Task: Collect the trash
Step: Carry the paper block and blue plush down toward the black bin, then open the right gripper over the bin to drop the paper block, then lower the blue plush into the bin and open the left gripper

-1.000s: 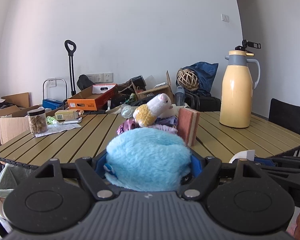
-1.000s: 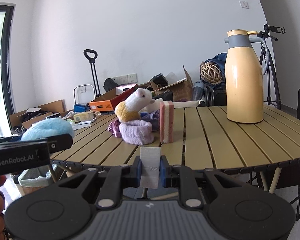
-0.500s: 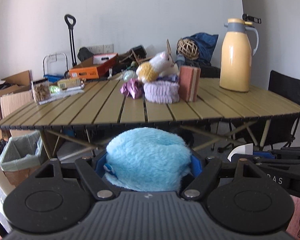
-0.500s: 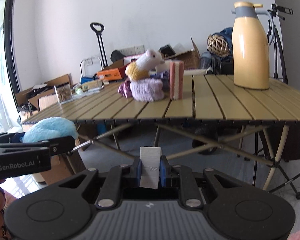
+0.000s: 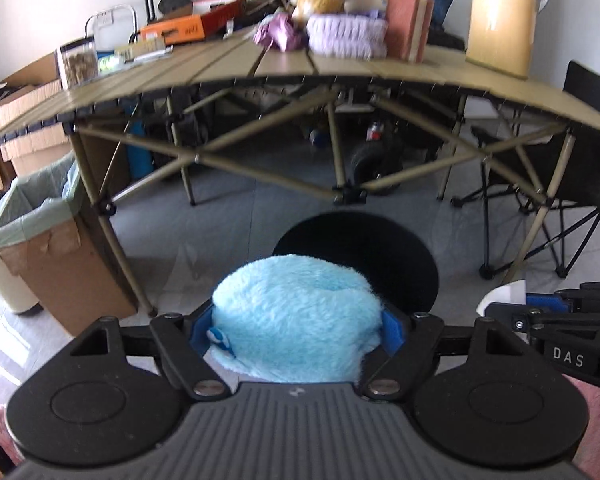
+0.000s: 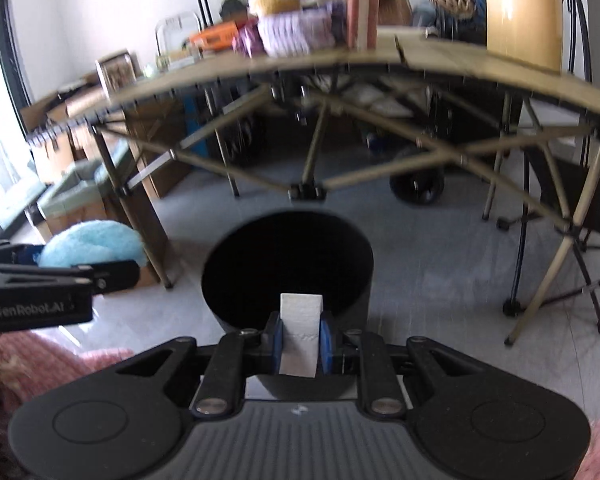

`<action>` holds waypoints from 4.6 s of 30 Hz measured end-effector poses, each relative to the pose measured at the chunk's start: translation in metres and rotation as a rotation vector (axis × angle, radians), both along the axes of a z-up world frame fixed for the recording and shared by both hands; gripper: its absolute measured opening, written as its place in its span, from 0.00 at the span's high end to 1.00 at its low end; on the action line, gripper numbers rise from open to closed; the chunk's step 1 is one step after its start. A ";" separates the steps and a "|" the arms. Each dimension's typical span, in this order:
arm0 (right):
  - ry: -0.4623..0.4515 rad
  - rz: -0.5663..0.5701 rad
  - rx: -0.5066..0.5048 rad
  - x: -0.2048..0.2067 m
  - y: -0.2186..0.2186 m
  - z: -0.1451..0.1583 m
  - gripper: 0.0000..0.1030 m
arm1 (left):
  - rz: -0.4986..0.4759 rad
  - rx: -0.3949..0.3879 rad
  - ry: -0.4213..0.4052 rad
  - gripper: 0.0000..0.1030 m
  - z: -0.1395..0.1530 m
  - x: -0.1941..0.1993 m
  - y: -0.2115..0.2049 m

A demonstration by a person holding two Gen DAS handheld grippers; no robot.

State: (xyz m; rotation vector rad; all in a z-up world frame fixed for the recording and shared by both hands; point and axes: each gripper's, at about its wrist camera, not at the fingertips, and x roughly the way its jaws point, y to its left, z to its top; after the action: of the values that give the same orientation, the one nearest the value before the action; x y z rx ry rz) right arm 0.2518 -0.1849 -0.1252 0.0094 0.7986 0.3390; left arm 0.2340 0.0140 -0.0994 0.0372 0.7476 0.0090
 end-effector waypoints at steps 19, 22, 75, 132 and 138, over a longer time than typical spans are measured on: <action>0.119 -0.044 -0.043 0.027 -0.004 -0.031 0.83 | 0.141 0.007 0.124 0.24 -0.028 0.032 0.024; 0.124 -0.036 -0.047 0.032 0.000 -0.032 0.83 | 0.152 0.008 0.135 0.24 -0.031 0.036 0.028; 0.347 0.028 -0.151 0.196 0.114 -0.082 0.82 | 0.282 0.016 0.164 0.24 -0.040 0.135 0.075; 0.247 -0.250 -0.011 0.162 -0.043 -0.028 0.00 | 0.065 0.038 0.206 0.24 -0.033 0.153 -0.049; 0.227 -0.317 0.020 0.158 -0.072 -0.024 0.00 | 0.038 0.013 0.273 0.24 -0.042 0.165 -0.071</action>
State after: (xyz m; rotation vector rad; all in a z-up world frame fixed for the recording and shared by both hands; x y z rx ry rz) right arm 0.4098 -0.2568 -0.1497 0.1942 1.0021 0.0447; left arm 0.3990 -0.0574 -0.1418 0.0373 1.0214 0.0462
